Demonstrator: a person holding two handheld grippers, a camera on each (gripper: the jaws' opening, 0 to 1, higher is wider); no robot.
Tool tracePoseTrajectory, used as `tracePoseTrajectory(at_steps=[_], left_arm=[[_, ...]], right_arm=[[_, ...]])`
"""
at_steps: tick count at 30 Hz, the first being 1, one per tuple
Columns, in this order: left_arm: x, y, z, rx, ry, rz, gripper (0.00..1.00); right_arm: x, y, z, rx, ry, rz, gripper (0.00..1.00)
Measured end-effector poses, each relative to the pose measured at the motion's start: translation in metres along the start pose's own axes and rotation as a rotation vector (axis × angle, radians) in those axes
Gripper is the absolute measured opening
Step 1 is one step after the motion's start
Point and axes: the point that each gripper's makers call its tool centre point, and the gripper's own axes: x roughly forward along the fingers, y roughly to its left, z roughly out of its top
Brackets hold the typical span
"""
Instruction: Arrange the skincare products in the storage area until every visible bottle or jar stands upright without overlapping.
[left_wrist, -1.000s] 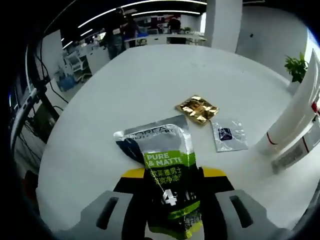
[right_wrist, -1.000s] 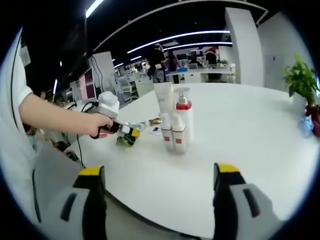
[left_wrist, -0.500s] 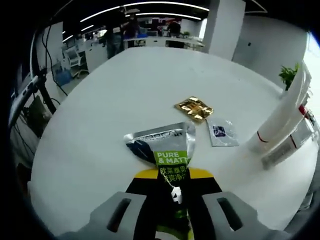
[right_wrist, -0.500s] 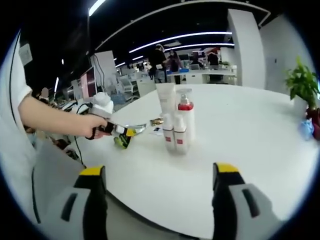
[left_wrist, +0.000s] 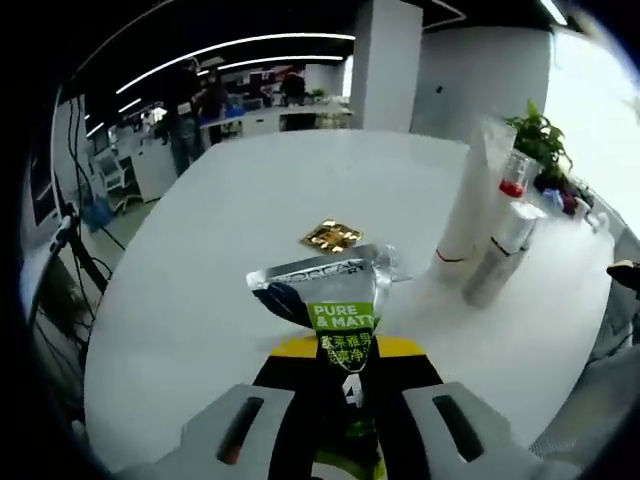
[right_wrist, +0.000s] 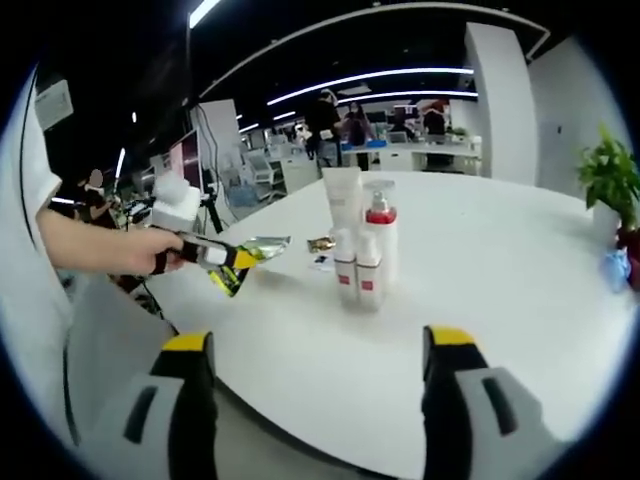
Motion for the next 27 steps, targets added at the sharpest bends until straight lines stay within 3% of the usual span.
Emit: tracePoseTrajectory(at_steps=[8, 17, 21, 27], left_arm=[[-0.03, -0.026, 0.023, -0.01, -0.085, -0.08, 0.14], [-0.063, -0.057, 0.044, 0.136, -0.192, -0.162, 0.14], [-0.081, -0.073, 0.055, 0.232, -0.241, -0.172, 0.14], [-0.101, -0.099, 0.068, 0.252, -0.312, -0.253, 0.15]], right_arm=[[0.0, 0.005, 0.0, -0.016, 0.002, 0.023, 0.84], [-0.003, 0.015, 0.006, 0.012, -0.016, 0.076, 0.8], [-0.001, 0.03, 0.025, 0.076, -0.075, 0.146, 0.77], [0.005, 0.052, 0.062, 0.14, -0.172, 0.248, 0.72]])
